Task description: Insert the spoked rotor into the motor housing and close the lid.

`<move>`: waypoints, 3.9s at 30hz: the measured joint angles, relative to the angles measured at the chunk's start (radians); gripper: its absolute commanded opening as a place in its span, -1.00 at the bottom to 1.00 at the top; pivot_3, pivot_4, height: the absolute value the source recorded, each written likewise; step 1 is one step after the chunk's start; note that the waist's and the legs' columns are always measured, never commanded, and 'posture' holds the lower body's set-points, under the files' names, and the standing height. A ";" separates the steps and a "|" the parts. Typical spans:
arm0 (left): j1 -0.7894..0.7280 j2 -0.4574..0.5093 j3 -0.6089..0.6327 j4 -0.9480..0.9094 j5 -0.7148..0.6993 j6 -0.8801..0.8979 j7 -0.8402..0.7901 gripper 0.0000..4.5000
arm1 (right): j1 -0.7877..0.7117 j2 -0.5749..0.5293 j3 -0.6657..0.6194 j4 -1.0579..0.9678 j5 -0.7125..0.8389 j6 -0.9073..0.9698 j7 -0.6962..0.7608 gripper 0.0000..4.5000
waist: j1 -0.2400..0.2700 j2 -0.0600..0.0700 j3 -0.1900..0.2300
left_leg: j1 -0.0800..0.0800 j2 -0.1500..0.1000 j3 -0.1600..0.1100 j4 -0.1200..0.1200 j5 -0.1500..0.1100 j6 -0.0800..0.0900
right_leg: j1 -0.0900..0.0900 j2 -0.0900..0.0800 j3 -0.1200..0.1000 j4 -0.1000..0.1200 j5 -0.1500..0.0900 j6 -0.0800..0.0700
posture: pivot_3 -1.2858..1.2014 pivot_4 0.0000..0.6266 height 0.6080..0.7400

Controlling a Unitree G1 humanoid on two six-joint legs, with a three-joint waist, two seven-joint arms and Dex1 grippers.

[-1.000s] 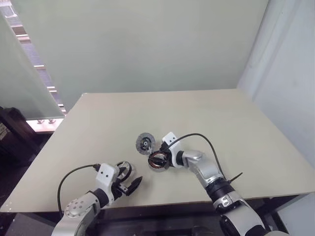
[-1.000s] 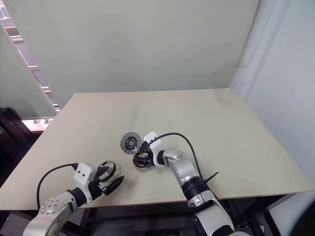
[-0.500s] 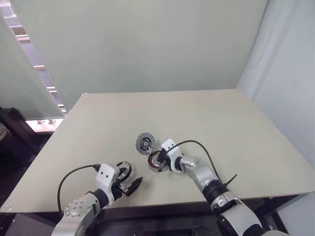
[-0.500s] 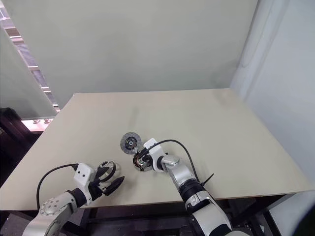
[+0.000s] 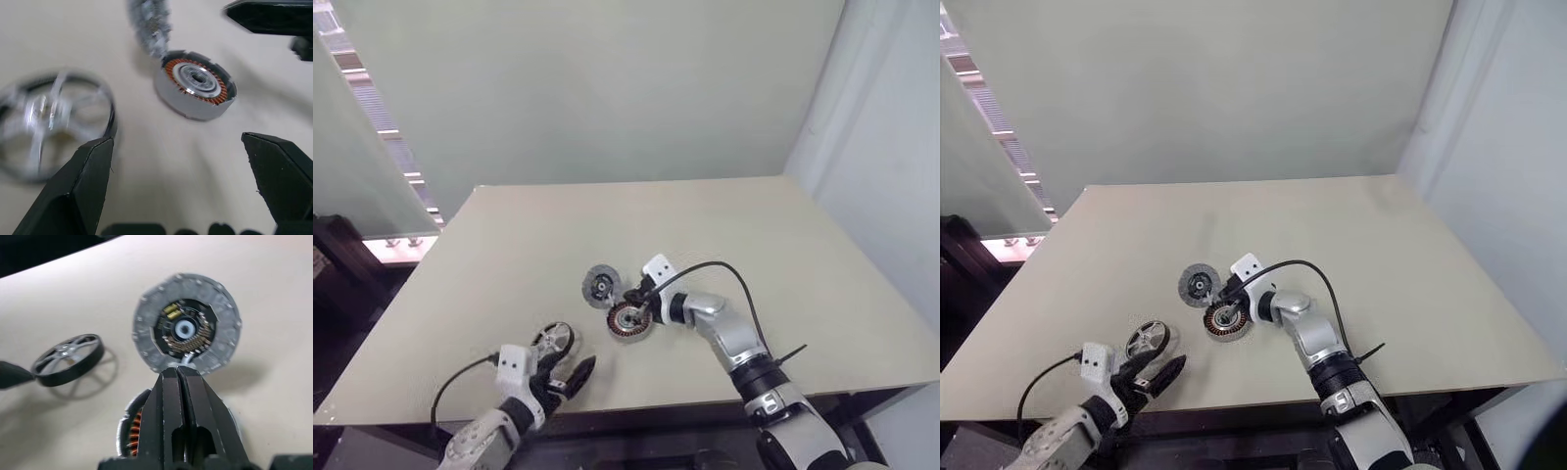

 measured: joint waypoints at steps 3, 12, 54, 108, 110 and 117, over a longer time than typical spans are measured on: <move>0.023 -0.093 0.043 -0.008 -0.105 0.042 0.065 1.00 | 0.025 -0.015 0.020 -0.038 0.003 0.016 0.023 -0.99 | 0.000 0.000 0.000 | -0.001 0.000 0.000 0.003 0.000 0.000 | 0.000 0.000 -0.001 0.000 -0.001 -0.001 | 0.03 -1.00 1.00; -0.078 -0.215 0.170 0.049 -0.302 0.078 0.247 1.00 | 0.051 -0.036 0.037 -0.089 0.005 0.019 0.039 -0.99 | 0.000 0.000 0.000 | -0.002 0.000 0.000 0.009 0.000 0.000 | 0.002 0.000 -0.002 0.000 -0.002 -0.003 | 0.03 -1.00 1.00; -0.191 -0.234 0.171 0.076 -0.617 0.216 0.213 -0.88 | 0.137 -0.167 -0.001 -0.194 0.042 0.063 -0.021 -1.00 | 0.000 -0.003 0.000 | -0.004 -0.002 0.000 0.008 0.000 0.000 | 0.002 -0.001 -0.001 -0.003 -0.002 -0.003 | 0.03 -1.00 1.00; -0.507 -0.287 0.066 0.468 -0.371 0.137 0.218 0.96 | 0.316 -0.236 -0.068 -0.397 0.083 0.190 -0.145 -1.00 | 0.000 -0.004 0.000 | -0.003 -0.001 0.001 0.009 0.000 0.001 | 0.004 0.000 0.000 -0.003 -0.002 -0.002 | 0.03 -1.00 1.00; -0.483 -0.287 0.064 0.432 -0.373 0.156 0.230 0.96 | 0.316 -0.236 -0.068 -0.397 0.084 0.189 -0.145 -1.00 | 0.000 -0.004 0.000 | -0.004 -0.001 0.001 0.008 -0.001 0.001 | 0.003 0.000 0.000 -0.003 -0.001 -0.002 | 0.03 -1.00 1.00; -0.461 -0.281 0.061 0.367 -0.372 0.193 0.249 0.96 | 0.315 -0.225 -0.068 -0.388 0.084 0.179 -0.147 -1.00 | 0.000 -0.004 0.000 | -0.004 -0.002 0.000 0.007 -0.001 0.001 | 0.002 0.000 0.000 -0.003 -0.001 -0.001 | 0.03 -1.00 1.00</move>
